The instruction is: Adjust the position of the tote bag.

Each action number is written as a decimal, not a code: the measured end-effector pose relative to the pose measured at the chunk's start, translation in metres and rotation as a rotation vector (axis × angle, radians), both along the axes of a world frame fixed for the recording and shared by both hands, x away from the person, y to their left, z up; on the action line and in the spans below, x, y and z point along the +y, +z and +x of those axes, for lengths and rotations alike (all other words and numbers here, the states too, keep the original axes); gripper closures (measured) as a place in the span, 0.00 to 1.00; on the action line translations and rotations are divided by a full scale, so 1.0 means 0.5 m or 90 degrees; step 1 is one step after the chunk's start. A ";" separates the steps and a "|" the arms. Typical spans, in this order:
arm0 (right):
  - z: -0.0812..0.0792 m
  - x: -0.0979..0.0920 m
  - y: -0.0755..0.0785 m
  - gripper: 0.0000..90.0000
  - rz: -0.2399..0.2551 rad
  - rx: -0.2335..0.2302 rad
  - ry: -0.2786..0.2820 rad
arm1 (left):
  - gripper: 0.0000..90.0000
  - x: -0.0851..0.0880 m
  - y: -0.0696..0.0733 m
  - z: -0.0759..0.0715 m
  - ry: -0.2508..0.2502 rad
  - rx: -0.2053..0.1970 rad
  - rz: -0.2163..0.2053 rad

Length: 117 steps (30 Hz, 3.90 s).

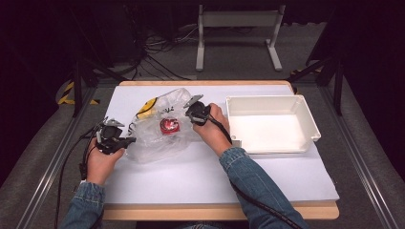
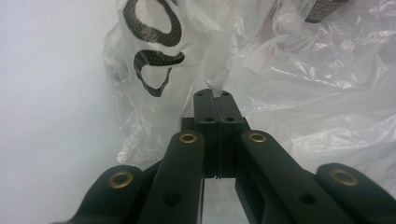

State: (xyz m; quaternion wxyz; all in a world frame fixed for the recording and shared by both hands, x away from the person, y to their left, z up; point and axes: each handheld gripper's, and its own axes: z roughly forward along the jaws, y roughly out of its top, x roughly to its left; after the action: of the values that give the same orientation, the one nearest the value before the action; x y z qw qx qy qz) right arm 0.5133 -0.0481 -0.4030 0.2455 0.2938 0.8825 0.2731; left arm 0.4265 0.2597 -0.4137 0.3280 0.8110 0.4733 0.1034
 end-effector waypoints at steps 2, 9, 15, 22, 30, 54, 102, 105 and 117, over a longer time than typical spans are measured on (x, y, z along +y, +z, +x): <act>0.001 -0.001 -0.002 0.91 -0.005 0.005 -0.002 | 1.00 0.002 -0.001 0.001 0.002 0.004 0.003; 0.003 0.000 -0.023 0.91 -0.039 0.047 0.014 | 1.00 0.032 -0.005 0.012 0.034 -0.003 0.013; -0.001 0.004 -0.042 0.92 -0.056 0.090 0.029 | 1.00 0.055 -0.013 0.017 0.058 0.001 0.011; 0.000 -0.001 -0.041 0.89 -0.050 0.105 0.026 | 1.00 0.058 -0.023 0.020 0.065 0.010 0.026; -0.020 -0.028 -0.006 0.74 0.020 0.070 0.036 | 0.74 0.073 -0.005 0.012 0.046 0.011 -0.051; -0.049 0.021 0.103 0.62 0.202 -0.014 0.182 | 0.64 0.030 0.115 -0.069 -0.044 -0.105 -0.107; 0.094 0.032 -0.051 0.87 0.123 0.105 0.010 | 0.60 0.047 0.056 -0.068 -0.060 -0.027 -0.105; 0.095 0.029 -0.052 0.86 0.124 0.122 0.001 | 0.59 0.048 0.074 -0.073 -0.047 -0.065 -0.131; 0.070 0.025 -0.022 0.65 0.158 0.105 -0.002 | 0.56 -0.027 0.061 -0.044 -0.053 -0.075 -0.095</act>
State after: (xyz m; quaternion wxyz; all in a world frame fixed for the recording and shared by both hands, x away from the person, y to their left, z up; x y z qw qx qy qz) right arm 0.5481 -0.0354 -0.4138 0.1348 0.3447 0.8587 0.3546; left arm 0.4043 0.2461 -0.3834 0.4191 0.7958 0.4251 0.1016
